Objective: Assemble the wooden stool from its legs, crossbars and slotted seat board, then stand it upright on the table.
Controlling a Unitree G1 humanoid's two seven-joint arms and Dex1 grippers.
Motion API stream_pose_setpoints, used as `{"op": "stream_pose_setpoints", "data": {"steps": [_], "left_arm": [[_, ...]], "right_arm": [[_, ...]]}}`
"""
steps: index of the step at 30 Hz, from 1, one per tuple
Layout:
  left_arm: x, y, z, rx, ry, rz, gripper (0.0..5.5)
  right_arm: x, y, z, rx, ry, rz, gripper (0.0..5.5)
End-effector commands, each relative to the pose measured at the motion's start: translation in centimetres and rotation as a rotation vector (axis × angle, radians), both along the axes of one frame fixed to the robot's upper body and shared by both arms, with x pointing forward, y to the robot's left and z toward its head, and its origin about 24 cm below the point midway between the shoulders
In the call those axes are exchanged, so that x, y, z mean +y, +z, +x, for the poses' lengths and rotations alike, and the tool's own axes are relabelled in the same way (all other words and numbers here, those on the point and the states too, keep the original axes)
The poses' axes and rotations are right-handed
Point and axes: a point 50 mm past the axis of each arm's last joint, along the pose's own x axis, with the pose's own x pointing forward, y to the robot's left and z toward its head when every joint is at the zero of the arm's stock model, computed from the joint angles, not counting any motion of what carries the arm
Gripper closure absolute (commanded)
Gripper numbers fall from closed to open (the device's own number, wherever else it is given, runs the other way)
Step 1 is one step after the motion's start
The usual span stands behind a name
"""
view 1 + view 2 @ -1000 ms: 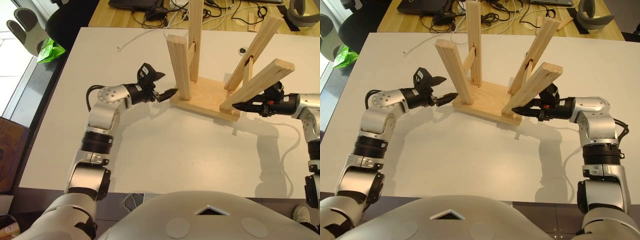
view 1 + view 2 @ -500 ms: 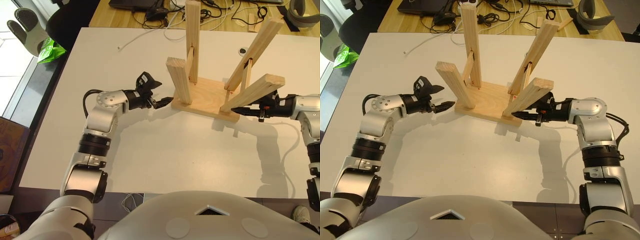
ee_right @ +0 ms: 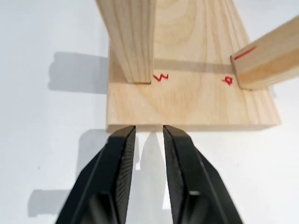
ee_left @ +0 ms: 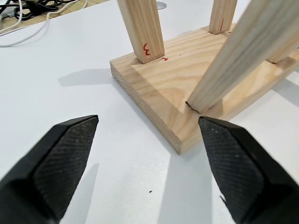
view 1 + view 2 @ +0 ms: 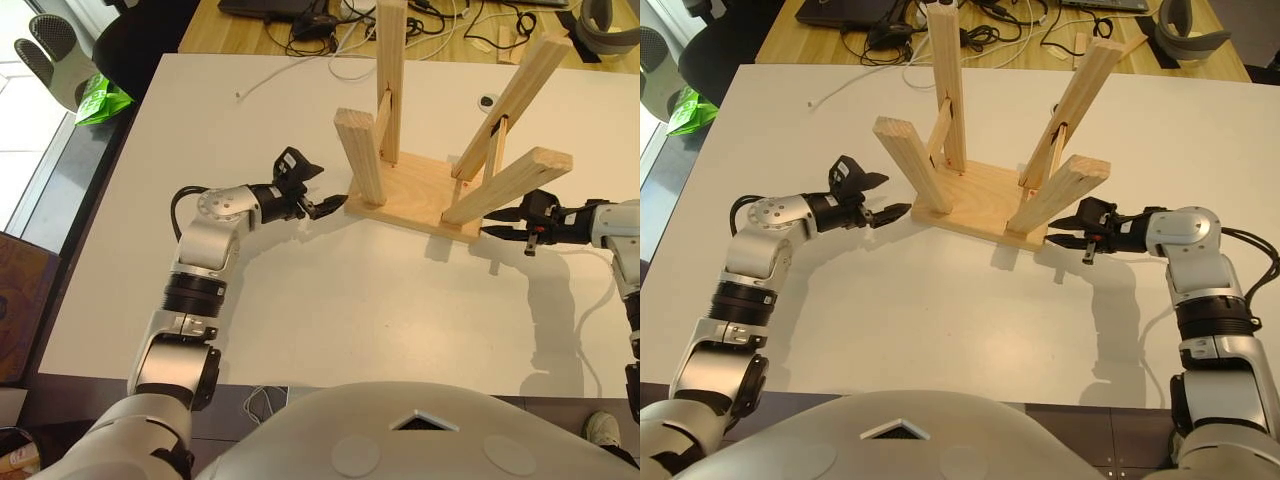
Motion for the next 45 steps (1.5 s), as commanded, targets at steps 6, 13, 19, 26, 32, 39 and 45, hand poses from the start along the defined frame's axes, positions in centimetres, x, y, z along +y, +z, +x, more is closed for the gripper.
{"op": "stream_pose_setpoints", "data": {"steps": [6,13,19,26,32,39,45], "left_arm": [[1.7,-3.7,-1.9,0.083,0.029,0.171,2.38],[0.6,-4.2,0.1,0.024,0.094,0.154,3.45],[-1.1,-4.2,-1.1,0.056,-0.023,0.095,4.43],[-2.9,-4.0,-0.9,0.021,0.034,0.021,5.48],[-4.0,-4.3,-1.5,0.023,0.07,-0.024,5.48],[-3.7,-4.2,-4.5,0.135,-0.106,-0.018,5.48],[-3.6,-2.5,-5.5,0.161,-0.167,-0.041,5.48]], "right_arm": [[-1.1,-0.3,-3.3,0.092,-0.037,-0.041,5.5],[-0.3,-2.4,-3.1,0.023,-0.11,-0.068,5.5],[1.0,-3.1,-2.3,-0.043,-0.086,-0.068,5.5],[1.6,-3.1,-1.7,-0.055,-0.076,-0.05,5.5],[1.8,-3.0,-1.7,-0.055,-0.077,-0.02,5.5],[2.3,-2.1,-2.1,-0.001,-0.033,0.061,5.5],[2.5,-1.4,-2.8,0.093,-0.009,0.123,5.5]]}}
